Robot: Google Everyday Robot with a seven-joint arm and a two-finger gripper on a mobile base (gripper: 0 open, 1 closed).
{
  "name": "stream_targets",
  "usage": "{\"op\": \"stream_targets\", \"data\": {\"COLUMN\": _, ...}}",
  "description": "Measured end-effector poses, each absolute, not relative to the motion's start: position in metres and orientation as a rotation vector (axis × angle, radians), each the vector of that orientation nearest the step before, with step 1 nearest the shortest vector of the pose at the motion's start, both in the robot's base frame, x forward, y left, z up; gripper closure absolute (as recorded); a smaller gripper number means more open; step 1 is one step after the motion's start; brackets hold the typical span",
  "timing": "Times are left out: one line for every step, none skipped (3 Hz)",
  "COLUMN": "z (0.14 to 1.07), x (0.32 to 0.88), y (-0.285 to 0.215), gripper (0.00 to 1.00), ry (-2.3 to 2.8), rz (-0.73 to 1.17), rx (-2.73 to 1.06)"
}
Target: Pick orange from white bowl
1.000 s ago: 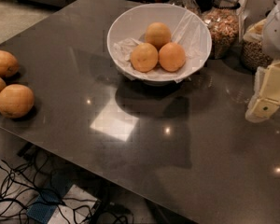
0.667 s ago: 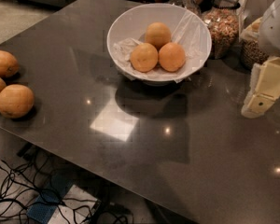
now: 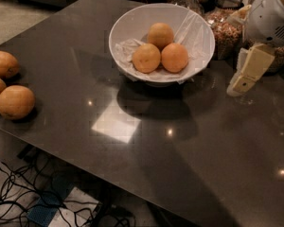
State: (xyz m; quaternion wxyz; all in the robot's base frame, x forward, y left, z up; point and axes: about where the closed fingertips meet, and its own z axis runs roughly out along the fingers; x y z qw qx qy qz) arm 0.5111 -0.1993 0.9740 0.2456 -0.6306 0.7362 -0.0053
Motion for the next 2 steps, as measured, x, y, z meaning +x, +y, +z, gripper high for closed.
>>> {"op": "stream_targets", "data": {"z": 0.979, "x": 0.54, "y": -0.179, "gripper": 0.0, "ry": 1.888, "rz": 0.059, "rx": -1.702}}
{"op": "stream_targets", "data": {"z": 0.97, "x": 0.563, "y": -0.17, "gripper": 0.0, "ry": 1.868, "rz": 0.084, "rx": -1.691}}
